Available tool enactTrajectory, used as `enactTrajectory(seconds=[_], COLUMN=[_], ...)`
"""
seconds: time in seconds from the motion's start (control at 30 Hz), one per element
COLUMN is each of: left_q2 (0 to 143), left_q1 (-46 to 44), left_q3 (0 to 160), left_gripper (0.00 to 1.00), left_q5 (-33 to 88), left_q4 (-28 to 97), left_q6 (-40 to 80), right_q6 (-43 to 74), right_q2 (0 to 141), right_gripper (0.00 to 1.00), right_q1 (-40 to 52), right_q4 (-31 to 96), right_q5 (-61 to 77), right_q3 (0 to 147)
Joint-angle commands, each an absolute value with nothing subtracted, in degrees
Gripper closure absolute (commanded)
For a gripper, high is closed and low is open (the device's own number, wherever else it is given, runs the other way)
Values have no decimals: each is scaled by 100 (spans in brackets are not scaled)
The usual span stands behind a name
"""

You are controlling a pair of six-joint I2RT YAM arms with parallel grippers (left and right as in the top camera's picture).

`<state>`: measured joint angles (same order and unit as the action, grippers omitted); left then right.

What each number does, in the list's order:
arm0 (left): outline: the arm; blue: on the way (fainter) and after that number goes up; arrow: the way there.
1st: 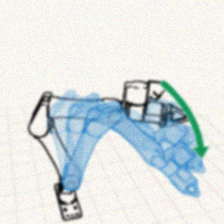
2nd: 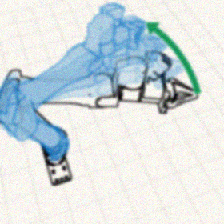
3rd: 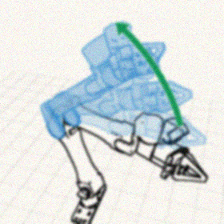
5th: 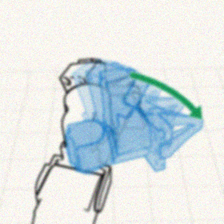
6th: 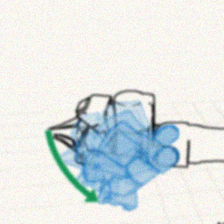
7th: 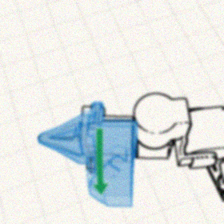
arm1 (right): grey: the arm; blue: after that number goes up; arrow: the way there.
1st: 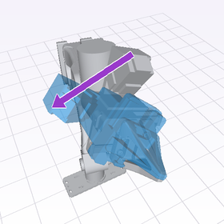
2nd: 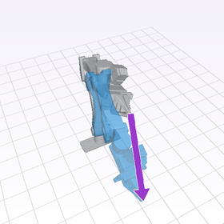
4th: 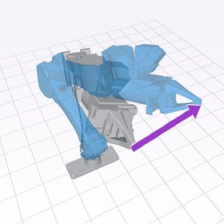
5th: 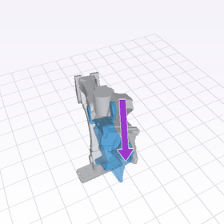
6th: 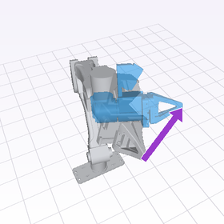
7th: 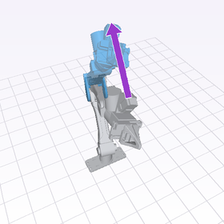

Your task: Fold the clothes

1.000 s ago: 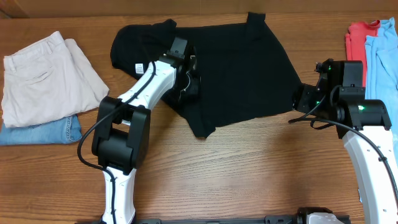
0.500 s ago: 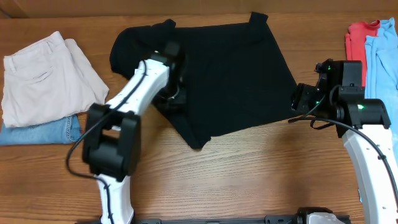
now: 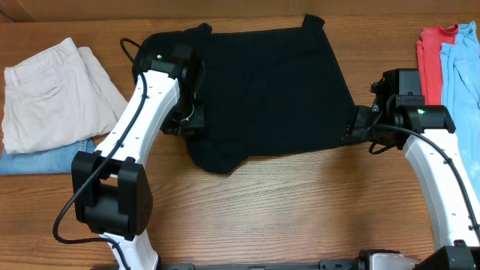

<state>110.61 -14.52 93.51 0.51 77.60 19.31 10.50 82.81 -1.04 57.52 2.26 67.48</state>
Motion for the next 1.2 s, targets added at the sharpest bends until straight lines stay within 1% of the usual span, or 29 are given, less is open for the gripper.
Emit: enactTrajectory(seconds=[0.0, 0.23, 0.3, 0.33, 0.37, 0.77, 0.9, 1.0, 1.13, 1.17], left_q2=[11052, 11052, 11052, 11052, 11052, 11052, 11050, 11050, 11052, 11054], left_q1=[-1457, -1459, -1457, -1459, -1459, -1459, -1459, -1459, -1459, -1459], left_q3=[8962, 8200, 8001, 7902, 7819, 7688, 7688, 7688, 7686, 7677], left_gripper=[96, 95, 89, 84, 83, 84, 82, 71, 65, 65], left_q5=[-495, -598, -598, -596, -593, -604, -701, -906, -939, -939], left_q4=[7817, 7590, 7487, 7419, 7356, 7277, 7240, 7166, 7072, 7032], left_q6=[2421, 2626, 2648, 2646, 2646, 2685, 2685, 2692, 2687, 2685], right_q6=[1105, 1385, 1400, 1398, 1396, 1398, 1398, 1396, 1396, 1396], right_q2=[8484, 8814, 8868, 8903, 8927, 8956, 8956, 8956, 8956, 8956], right_gripper=[41, 41, 41, 40, 40, 40, 40, 40, 40, 40], right_q1=[-117, -270, -327, -353, -362, -390, -390, -390, -390, -390], right_q4=[5758, 5575, 5468, 5404, 5382, 5083, 5059, 5015, 4995, 4995], right_q5=[89, 97, 102, 113, 108, 89, 91, 89, 91, 91], right_q3=[6772, 6506, 6388, 6322, 6283, 5896, 5894, 5894, 5894, 5894])
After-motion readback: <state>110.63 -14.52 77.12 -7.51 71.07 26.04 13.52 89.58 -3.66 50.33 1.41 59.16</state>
